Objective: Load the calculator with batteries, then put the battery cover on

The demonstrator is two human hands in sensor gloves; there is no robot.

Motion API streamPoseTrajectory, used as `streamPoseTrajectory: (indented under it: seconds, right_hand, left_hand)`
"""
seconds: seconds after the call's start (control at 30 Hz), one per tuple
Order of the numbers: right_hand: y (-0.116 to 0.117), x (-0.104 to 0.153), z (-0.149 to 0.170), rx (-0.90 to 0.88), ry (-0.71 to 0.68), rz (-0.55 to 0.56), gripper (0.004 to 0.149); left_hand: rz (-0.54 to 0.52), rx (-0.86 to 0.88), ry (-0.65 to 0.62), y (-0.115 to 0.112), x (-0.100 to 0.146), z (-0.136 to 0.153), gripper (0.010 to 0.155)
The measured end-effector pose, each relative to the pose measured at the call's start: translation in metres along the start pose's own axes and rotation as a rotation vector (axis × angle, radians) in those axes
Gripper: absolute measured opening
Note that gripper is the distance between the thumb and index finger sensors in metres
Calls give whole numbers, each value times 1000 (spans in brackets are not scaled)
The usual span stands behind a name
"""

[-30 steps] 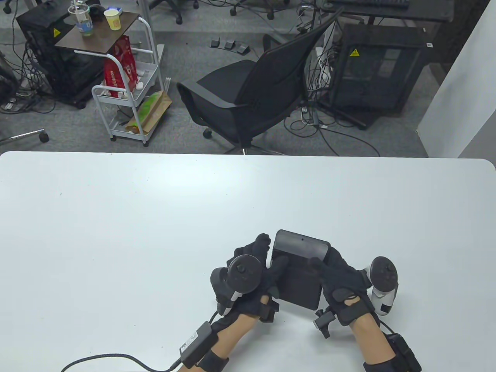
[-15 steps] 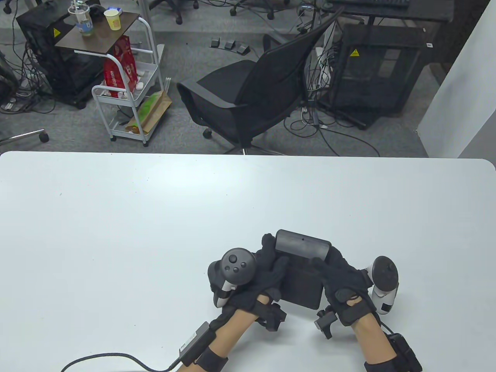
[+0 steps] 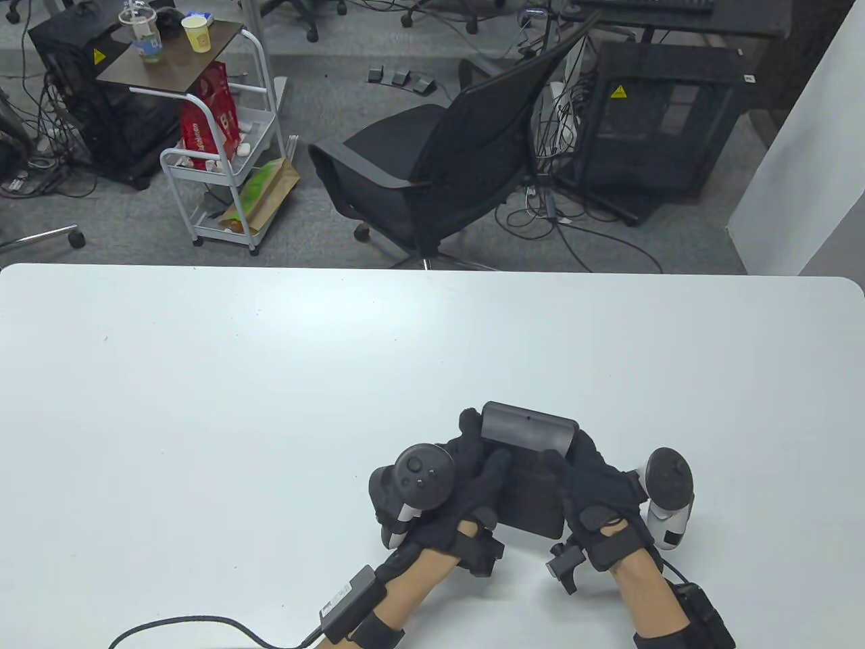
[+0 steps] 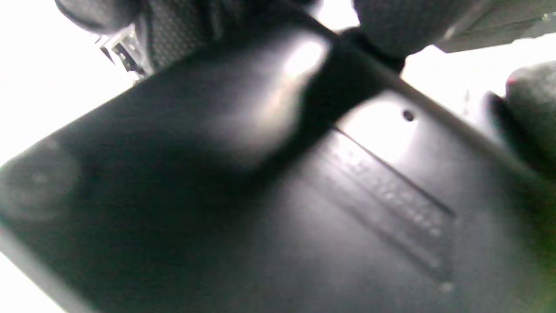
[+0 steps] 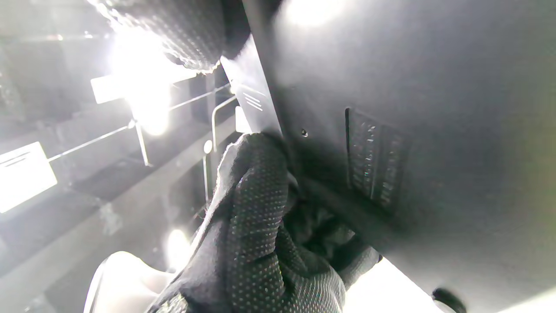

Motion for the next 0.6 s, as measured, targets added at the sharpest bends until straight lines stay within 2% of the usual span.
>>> streamPoseTrajectory:
  seconds: [0.33, 0.5, 0.6]
  right_hand:
    - [5, -2, 11, -92, 53, -51, 66]
    - [24, -2, 18, -163, 130, -232, 75]
    - [30, -2, 25, -141, 166, -277, 77]
  left_hand:
    - [25, 8, 13, -2, -5, 5, 84]
    - [92, 205, 71, -6, -12, 23, 84]
    - [84, 188, 74, -3, -14, 29, 83]
Point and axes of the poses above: the tracker on the back of each hand, its own z axis roughly to the little-finger side, its own x axis roughly from the fingertips to the wrist, y = z × x, the point moved 4 cm from there along -x, roughly from the wrist to the fingertips, and after that the axes turned 13 degrees about -x, right-handed, at the moved point
